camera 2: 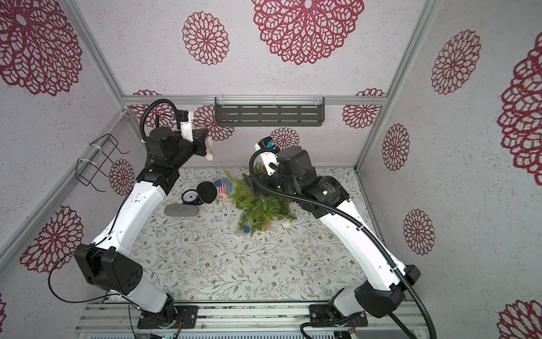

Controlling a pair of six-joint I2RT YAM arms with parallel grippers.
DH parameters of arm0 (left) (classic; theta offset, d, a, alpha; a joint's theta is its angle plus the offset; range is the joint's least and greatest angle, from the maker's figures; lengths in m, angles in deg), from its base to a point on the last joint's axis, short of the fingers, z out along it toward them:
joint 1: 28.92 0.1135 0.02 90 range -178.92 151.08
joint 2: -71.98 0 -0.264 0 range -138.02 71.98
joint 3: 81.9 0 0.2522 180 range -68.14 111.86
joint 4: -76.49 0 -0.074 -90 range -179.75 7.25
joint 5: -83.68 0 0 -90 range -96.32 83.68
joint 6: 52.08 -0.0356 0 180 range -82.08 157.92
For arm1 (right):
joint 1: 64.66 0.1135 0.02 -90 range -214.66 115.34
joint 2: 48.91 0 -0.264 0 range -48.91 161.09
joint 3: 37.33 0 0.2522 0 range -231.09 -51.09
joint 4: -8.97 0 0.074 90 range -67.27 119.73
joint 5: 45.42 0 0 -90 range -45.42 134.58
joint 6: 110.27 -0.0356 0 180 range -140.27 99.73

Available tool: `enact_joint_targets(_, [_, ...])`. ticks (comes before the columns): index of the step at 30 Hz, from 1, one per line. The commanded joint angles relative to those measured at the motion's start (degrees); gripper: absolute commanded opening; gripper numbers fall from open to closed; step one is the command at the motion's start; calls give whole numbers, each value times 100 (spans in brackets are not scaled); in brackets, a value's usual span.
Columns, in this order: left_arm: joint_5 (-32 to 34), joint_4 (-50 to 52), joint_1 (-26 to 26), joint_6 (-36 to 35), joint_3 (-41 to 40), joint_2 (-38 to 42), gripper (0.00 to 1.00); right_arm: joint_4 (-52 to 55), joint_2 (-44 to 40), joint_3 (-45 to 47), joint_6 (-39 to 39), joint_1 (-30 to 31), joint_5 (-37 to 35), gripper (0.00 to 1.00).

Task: Remove string lights from the small christmas tree
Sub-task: Remove the light string from the Christmas tree.

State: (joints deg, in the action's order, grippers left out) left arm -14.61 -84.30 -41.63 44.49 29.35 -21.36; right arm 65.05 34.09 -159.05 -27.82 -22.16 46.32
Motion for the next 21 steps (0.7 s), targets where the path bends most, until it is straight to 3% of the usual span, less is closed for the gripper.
enact_joint_targets(1, [-25, -42, 32, -232, -45, 158, 0, -76, -240, 13, -1, -49, -44, 88])
enact_joint_targets(21, [-85, 61, 49, -308, 30, 114, 0, -75, -65, 38, 6, -299, 154, 87])
